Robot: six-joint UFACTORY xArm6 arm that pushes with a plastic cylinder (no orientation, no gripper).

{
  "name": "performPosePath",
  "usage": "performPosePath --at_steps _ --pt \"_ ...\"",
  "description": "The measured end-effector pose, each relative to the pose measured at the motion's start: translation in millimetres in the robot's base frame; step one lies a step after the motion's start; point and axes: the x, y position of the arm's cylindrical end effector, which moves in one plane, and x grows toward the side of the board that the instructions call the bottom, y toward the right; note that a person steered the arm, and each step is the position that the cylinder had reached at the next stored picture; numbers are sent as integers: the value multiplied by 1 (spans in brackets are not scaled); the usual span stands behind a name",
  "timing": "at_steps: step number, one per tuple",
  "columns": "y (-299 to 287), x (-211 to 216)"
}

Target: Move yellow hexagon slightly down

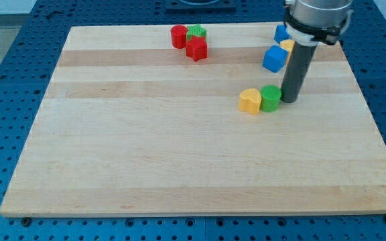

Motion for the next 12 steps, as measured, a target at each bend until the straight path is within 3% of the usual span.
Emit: performPosePath --at_steps 1,2,3,4,5,7,10,12 --pt "18 1" --pt "77 -36" --pt "96 -89" --pt "99 -141" --pt "77 -151" --pt "10 -142" --pt "21 -91" --pt "49 -102"
